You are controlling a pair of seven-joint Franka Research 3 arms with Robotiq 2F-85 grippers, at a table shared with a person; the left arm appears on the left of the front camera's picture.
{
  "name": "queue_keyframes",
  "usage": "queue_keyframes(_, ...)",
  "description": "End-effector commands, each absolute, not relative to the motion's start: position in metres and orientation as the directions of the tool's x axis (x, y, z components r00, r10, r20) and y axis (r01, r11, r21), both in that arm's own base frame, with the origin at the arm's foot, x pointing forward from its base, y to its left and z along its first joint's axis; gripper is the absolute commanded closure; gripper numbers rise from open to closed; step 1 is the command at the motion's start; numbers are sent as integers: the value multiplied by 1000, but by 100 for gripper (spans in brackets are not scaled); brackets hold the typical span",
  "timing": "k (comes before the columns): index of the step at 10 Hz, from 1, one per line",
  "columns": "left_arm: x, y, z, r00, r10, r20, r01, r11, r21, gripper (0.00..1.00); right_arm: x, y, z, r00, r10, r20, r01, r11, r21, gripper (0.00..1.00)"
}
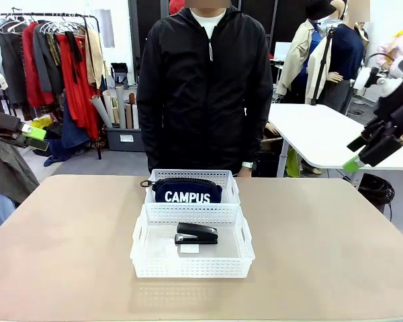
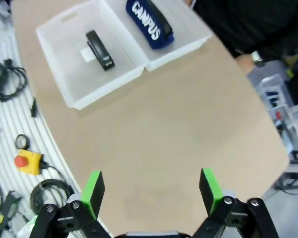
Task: Distribute items into two baskets.
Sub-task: Place the picked Stapler into the Organizing basket as instructed by the person.
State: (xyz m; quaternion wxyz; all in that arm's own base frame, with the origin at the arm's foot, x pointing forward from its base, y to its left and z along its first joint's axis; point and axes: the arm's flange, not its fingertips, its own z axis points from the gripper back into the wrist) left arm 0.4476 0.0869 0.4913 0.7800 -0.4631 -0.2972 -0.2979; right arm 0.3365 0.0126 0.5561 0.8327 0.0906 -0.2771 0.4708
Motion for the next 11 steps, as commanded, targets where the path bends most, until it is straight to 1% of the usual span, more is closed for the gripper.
queue_keyframes(1,446,87,492,645,-190,741,741,395,-544,0,312,5,545,339,734,589,-839,518,-163,0)
queue_keyframes(2,446,87,492,645,-190,741,741,395,-544,0,336,13,556,403,734,547,-834,540,-110,0)
queue_keyframes(5,446,87,492,645,-190,741,741,395,-544,0,336,13,556,403,734,547,-834,540,-110,0)
queue_keyframes(6,446,87,492,645,-190,741,741,395,-544,0,328,10,550,393,733,556,-836,536,-116,0)
queue_keyframes(7,446,87,492,645,-190,741,741,395,-544,0,346,-4,547,411,697,587,-849,528,-33,0)
queue_keyframes(8,446,87,492,645,-190,741,741,395,-544,0,349,-23,554,414,657,630,-843,538,-7,0)
queue_keyframes(9,446,87,492,645,-190,741,741,395,-544,0,346,-41,563,389,630,672,-859,512,17,0)
queue_keyframes(11,446,87,492,645,-190,741,741,395,-544,0,344,-80,571,393,559,730,-867,490,92,0)
